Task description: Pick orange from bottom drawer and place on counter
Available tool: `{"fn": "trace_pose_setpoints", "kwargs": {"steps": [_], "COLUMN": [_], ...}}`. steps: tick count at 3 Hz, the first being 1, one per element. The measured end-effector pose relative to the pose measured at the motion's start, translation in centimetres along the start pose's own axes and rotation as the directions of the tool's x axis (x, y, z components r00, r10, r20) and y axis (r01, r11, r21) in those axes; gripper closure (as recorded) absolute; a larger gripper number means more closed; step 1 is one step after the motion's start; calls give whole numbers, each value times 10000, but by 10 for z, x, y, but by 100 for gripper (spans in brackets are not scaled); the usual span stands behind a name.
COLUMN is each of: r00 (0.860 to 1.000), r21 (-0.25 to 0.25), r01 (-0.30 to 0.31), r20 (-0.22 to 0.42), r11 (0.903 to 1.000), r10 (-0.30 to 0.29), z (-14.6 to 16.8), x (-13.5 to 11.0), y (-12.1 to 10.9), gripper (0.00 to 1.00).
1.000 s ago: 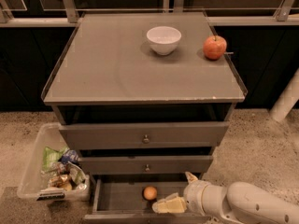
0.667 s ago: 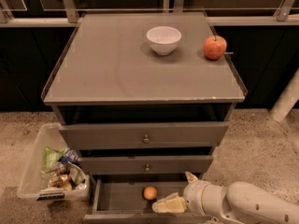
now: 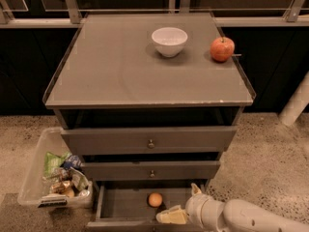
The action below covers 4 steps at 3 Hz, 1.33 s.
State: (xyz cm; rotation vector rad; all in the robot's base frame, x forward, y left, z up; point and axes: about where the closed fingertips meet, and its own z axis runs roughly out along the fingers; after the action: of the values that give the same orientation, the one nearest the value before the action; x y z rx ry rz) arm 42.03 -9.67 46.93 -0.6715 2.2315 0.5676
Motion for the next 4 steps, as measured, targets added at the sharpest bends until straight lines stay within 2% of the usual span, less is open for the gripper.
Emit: {"fn": "trace_pose_setpoints", "kwargs": {"steps": [1, 2, 3, 4], "r00": [9984, 9984, 9994, 9990], "r21": [487, 485, 337, 163], "r01": [538, 537, 198, -203], "r20": [-212, -211, -287, -407], "r11": [9974, 9974, 9992, 9997], "r10": [-528, -527, -188, 210], "z": [28, 28, 49, 84], "x": [17, 17, 36, 64], "y": [-20, -20, -21, -24], "gripper": [0, 0, 0, 0]}}
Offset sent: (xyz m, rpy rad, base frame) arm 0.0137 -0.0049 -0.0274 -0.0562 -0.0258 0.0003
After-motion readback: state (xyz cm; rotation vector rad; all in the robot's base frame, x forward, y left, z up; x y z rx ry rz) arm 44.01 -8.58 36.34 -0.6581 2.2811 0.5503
